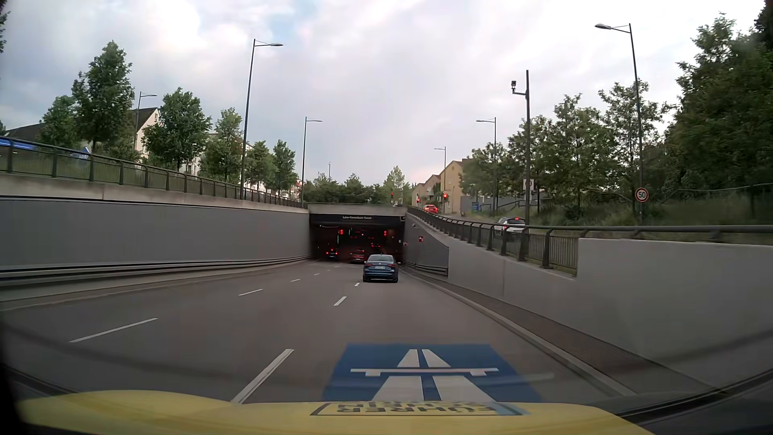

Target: Follow the waypoints while adhering to traffic rules and regulations

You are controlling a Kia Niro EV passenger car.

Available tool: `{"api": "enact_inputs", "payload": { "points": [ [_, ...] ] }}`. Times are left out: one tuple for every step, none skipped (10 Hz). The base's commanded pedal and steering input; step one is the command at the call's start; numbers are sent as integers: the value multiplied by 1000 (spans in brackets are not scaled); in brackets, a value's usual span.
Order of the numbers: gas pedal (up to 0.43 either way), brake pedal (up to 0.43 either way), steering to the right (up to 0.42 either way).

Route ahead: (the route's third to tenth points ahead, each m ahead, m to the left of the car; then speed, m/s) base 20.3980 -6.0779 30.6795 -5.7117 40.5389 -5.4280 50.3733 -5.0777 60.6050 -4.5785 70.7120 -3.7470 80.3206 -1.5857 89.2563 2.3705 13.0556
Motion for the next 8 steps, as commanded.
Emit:
{"api": "enact_inputs", "payload": {
  "points": [
    [59,0,-9],
    [47,0,-8],
    [47,0,-8],
    [47,0,-8],
    [39,0,-8],
    [28,0,-8],
    [28,0,-7],
    [20,0,-7]
  ]
}}
